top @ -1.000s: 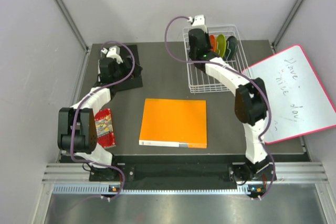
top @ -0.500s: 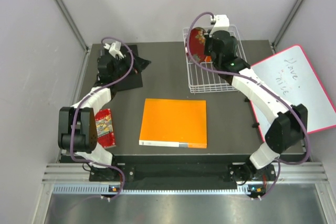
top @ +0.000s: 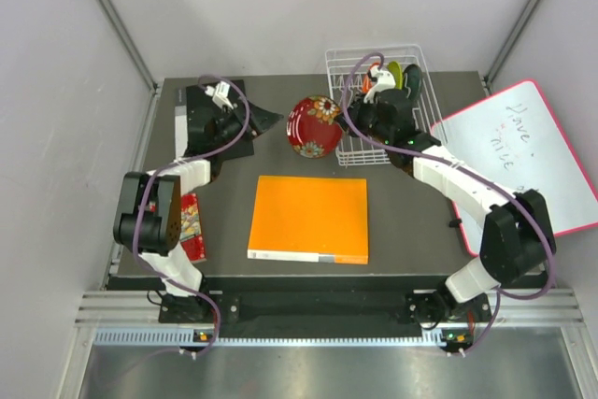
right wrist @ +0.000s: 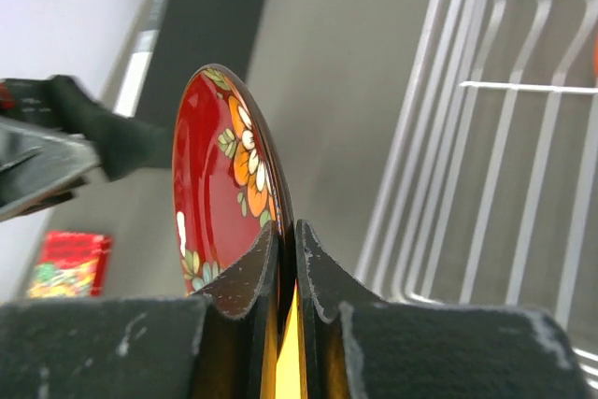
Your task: Unload the plates from the dish rack
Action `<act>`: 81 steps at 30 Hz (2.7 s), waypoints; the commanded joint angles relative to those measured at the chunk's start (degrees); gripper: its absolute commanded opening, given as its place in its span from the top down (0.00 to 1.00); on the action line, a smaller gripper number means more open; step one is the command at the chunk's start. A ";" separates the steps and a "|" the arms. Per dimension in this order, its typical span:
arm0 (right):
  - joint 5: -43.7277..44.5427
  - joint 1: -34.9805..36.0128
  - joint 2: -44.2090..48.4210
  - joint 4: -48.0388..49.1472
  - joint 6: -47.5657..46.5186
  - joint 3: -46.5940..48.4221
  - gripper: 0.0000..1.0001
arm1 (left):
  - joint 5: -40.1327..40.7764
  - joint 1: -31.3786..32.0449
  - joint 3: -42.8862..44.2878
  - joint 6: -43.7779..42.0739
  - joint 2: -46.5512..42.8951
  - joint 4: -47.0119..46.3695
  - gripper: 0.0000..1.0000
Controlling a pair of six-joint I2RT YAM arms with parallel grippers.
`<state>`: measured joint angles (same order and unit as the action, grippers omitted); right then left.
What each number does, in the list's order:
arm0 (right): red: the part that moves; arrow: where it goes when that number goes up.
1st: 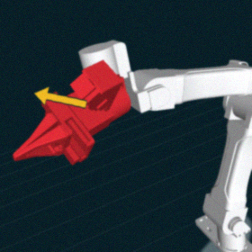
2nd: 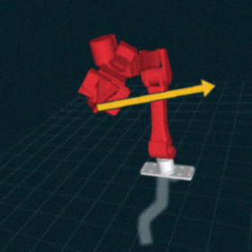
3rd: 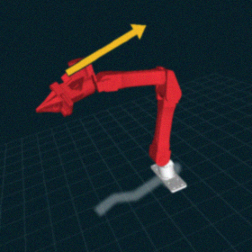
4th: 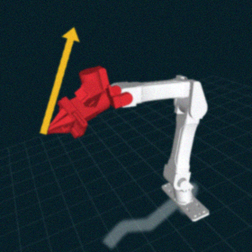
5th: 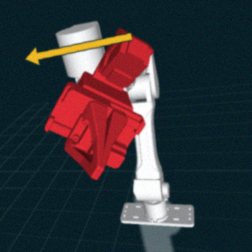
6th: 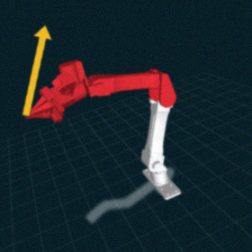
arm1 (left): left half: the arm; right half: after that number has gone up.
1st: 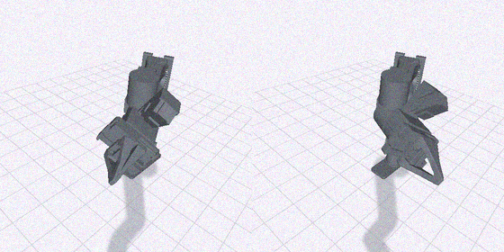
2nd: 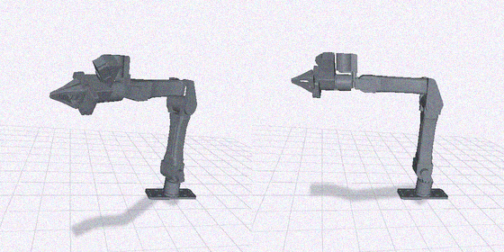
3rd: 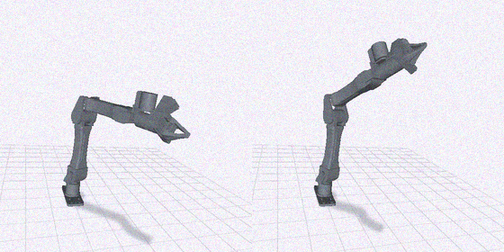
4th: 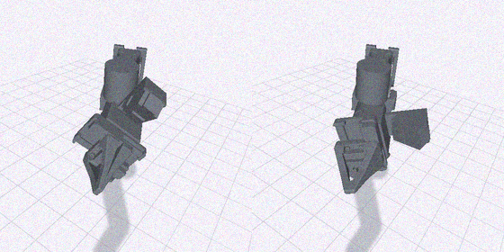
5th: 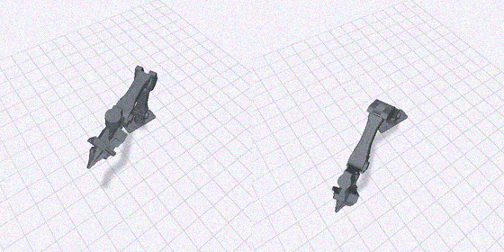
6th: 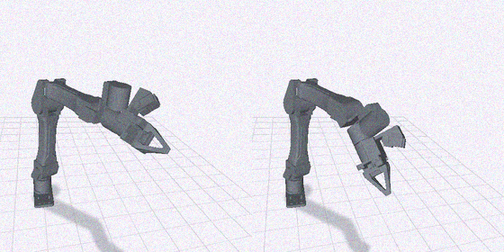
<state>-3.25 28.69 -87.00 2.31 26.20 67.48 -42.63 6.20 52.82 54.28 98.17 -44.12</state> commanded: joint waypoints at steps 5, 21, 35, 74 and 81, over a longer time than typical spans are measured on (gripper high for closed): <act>-8.44 -0.47 2.45 18.08 10.10 -2.27 1.00 | 1.41 4.43 0.00 1.88 2.46 -8.97 0.14; -6.70 -1.17 2.19 13.97 6.15 -0.17 0.58 | 10.53 4.97 1.06 -6.64 -0.78 4.72 1.00; -5.63 -14.27 -0.09 2.53 -1.58 7.74 0.34 | 7.92 -5.32 12.20 -3.92 12.47 4.31 1.00; 15.90 -14.01 -40.34 -15.22 -18.64 49.05 0.36 | 7.21 -5.49 17.85 1.36 34.46 -5.45 0.01; 18.01 -13.13 -42.99 -16.63 -20.30 51.61 0.42 | 8.18 -5.49 17.32 -1.63 32.26 -1.07 0.01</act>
<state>12.38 14.61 -128.68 -14.24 7.84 115.57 -35.46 0.86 71.85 56.66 131.92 -52.62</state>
